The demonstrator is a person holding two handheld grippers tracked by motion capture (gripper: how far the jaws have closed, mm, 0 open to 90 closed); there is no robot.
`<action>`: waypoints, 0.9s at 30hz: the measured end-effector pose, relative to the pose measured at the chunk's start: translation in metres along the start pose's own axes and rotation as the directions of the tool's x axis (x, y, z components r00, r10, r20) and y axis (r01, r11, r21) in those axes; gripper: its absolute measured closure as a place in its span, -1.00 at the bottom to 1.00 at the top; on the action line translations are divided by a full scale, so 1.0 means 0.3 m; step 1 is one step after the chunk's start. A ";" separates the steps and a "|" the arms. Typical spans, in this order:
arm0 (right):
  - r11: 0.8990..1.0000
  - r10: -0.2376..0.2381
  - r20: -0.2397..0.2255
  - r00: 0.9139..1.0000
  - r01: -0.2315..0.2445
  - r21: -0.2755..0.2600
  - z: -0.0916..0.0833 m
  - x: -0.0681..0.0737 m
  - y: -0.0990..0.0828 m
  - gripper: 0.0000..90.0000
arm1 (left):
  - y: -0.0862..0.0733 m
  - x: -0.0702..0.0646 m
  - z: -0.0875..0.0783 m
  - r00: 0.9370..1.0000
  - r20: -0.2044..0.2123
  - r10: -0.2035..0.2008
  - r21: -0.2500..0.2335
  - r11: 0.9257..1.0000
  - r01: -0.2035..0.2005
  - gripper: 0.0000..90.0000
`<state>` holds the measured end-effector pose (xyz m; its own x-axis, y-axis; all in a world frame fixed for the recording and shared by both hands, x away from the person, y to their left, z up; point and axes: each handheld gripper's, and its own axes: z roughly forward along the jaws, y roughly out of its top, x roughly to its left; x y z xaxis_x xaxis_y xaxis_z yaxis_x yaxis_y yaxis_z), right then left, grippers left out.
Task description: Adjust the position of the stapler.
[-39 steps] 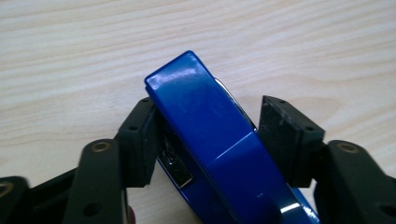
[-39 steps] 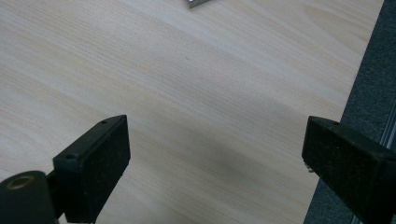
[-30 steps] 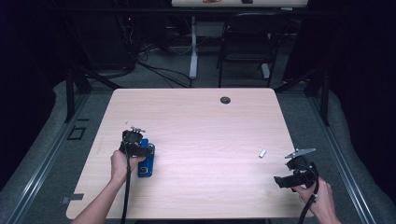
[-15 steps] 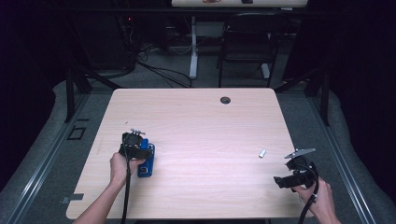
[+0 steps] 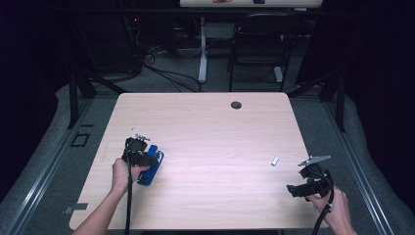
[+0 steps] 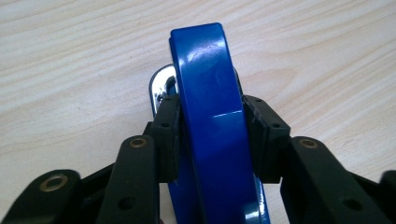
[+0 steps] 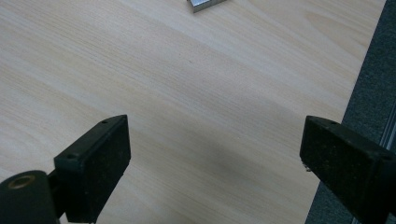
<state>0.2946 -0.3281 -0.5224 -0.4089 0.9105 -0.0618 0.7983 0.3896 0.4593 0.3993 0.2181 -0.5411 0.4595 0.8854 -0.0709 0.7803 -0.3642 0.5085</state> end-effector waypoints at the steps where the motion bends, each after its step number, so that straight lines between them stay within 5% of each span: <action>1: 1.000 0.000 -0.006 1.000 0.000 -0.001 -0.001 0.000 0.000 -0.81 | 0.000 0.005 -0.002 1.000 0.008 0.000 0.002 1.000 0.000 0.36; 10: 1.000 0.004 0.000 1.000 -0.004 -0.003 0.000 -0.001 -0.001 -0.81 | -0.002 0.030 -0.009 0.996 0.067 0.057 0.015 0.998 -0.058 0.39; 13: 1.000 0.004 -0.002 1.000 -0.004 -0.002 0.002 -0.003 -0.002 -0.81 | -0.002 0.028 -0.008 0.997 0.070 0.044 0.029 0.999 -0.046 0.37; 16: 1.000 0.005 -0.002 1.000 -0.005 -0.002 0.002 -0.003 -0.002 -0.81 | -0.005 0.012 -0.006 0.998 0.032 0.053 0.068 0.996 -0.055 0.19; 27: 1.000 -0.008 -0.008 1.000 0.008 -0.011 -0.002 0.002 0.000 -0.80 | -0.017 0.003 -0.007 0.998 0.014 0.066 0.079 0.995 -0.067 0.37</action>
<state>0.2941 -0.3276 -0.5219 -0.4183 0.9064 -0.0585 0.7905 0.3950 0.4682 0.3949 0.2214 -0.5418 0.5163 0.8550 -0.0494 0.7788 -0.4448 0.4423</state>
